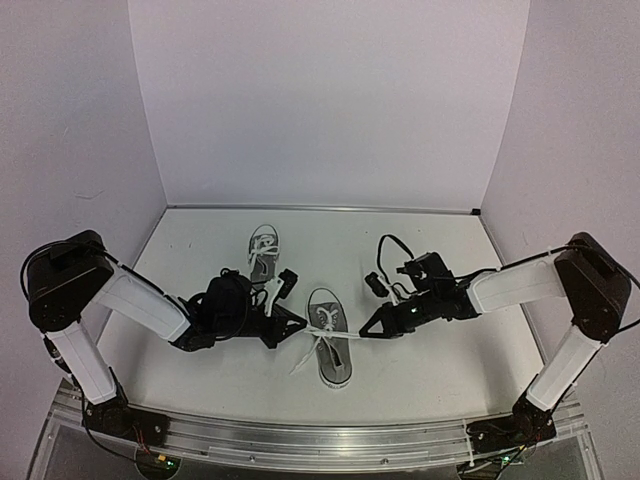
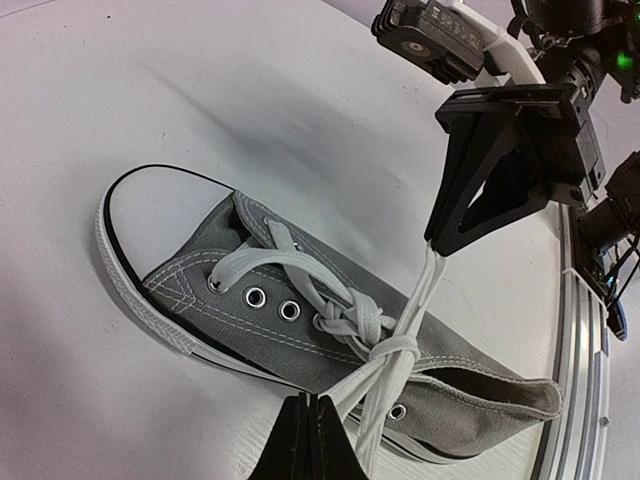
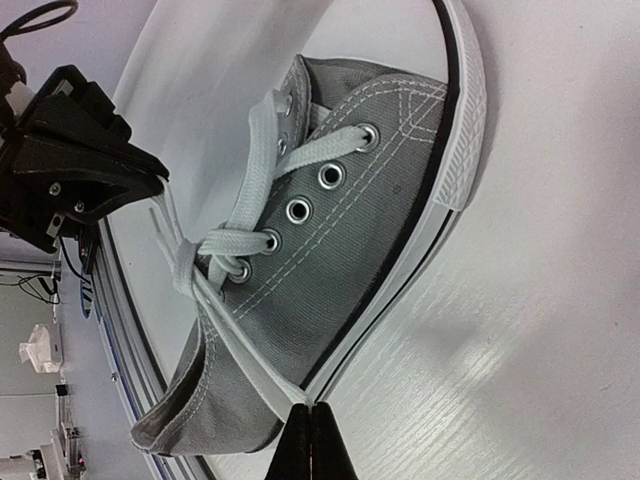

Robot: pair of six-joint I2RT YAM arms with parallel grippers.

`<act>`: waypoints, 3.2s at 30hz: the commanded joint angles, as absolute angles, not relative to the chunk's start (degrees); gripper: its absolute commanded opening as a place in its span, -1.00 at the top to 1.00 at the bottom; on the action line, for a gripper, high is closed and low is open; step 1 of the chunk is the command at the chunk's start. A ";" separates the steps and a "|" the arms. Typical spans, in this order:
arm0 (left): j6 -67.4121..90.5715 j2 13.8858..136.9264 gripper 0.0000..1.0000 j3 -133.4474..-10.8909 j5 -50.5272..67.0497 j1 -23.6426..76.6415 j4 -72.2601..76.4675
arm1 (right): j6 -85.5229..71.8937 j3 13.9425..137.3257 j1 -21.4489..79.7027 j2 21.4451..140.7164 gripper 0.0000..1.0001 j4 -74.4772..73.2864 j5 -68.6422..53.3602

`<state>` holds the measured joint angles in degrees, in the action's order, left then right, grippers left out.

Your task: Tie the shoes

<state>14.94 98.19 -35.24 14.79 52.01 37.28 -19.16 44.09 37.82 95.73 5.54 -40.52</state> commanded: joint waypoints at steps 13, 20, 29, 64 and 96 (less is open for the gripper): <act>12.82 97.38 0.64 -39.96 17.90 50.70 34.30 | -14.56 46.16 38.53 96.20 0.83 3.30 -48.99; 13.76 88.58 0.12 -34.11 15.49 50.11 32.80 | -13.83 45.79 38.57 92.16 -0.03 1.96 -47.69; 14.15 85.18 0.11 -30.50 25.26 50.00 31.58 | -13.88 51.10 36.77 94.37 0.00 1.73 -42.61; 21.44 103.18 0.56 -37.85 32.02 50.72 46.87 | -8.61 55.72 35.41 108.54 0.30 2.99 -51.10; 19.21 97.84 1.00 -35.03 29.23 50.62 43.21 | -6.19 59.36 39.68 107.51 0.46 -2.50 -49.89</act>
